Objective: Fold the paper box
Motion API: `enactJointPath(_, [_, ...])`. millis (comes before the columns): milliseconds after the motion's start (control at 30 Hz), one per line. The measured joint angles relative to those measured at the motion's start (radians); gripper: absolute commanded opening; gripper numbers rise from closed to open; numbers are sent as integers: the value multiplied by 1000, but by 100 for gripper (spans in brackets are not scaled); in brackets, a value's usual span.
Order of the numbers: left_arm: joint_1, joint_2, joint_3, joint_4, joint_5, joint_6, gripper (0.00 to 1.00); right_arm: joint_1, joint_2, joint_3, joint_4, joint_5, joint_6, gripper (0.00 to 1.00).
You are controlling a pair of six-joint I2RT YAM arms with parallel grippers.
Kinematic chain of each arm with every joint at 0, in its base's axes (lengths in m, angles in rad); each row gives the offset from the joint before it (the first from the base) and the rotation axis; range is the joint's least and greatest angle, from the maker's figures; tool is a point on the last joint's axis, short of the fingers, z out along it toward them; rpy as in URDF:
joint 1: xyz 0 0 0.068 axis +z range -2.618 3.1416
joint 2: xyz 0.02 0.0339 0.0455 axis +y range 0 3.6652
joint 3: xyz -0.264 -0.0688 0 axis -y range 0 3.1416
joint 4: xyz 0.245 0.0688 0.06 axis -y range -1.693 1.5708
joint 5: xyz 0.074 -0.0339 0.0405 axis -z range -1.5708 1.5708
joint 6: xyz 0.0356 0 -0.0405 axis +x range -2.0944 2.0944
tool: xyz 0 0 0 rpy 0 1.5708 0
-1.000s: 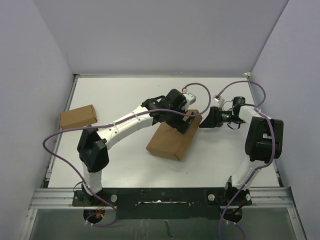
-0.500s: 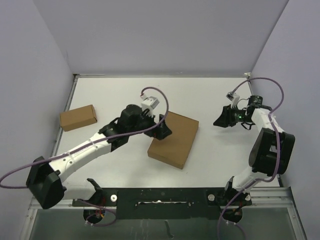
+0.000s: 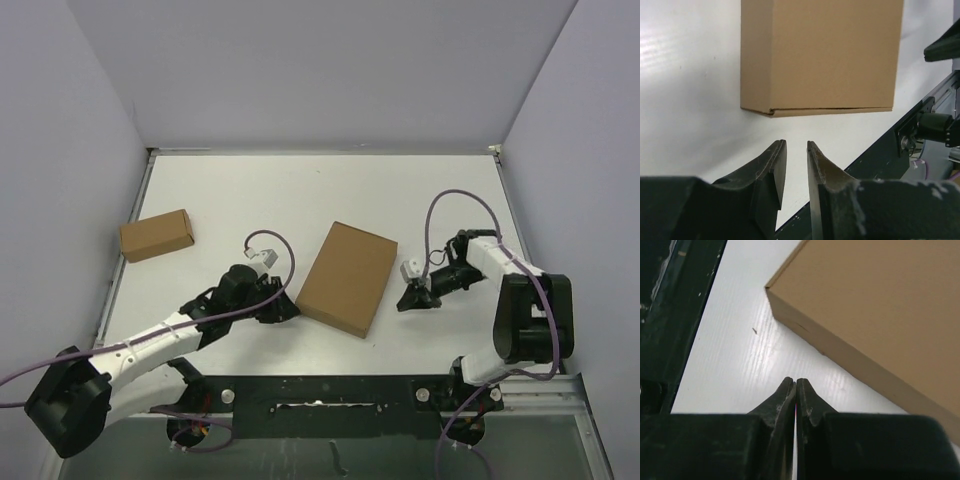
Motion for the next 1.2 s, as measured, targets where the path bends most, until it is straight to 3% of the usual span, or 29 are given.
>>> enactJointPath(133, [0, 82, -73, 114, 26, -74, 25, 156, -89, -94, 133, 90, -13, 1])
enactJointPath(300, [47, 265, -82, 251, 50, -118, 27, 352, -137, -136, 343, 191, 106, 4])
enactJointPath(467, [172, 400, -11, 308, 72, -122, 31, 550, -108, -151, 630, 388, 388, 8])
enactJointPath(533, [223, 450, 44, 329, 86, -114, 36, 611, -73, -141, 728, 473, 517, 15])
enactJointPath(633, [287, 547, 170, 369, 127, -98, 39, 684, 12, -84, 862, 624, 732, 16])
enactJointPath(767, [317, 679, 353, 410, 187, -86, 42, 695, 111, 24, 969, 771, 940, 16])
enactJointPath(867, [337, 733, 446, 414, 209, -69, 46, 658, 106, 38, 996, 777, 997, 16])
enactJointPath(1033, [414, 695, 438, 389, 194, -15, 71, 552, -11, 38, 899, 655, 995, 19])
enactJointPath(1133, [451, 565, 386, 323, 153, 52, 96, 471, -100, 51, 834, 593, 998, 42])
enactJointPath(1200, [454, 449, 363, 291, 135, 94, 98, 410, -150, 71, 803, 558, 1008, 60])
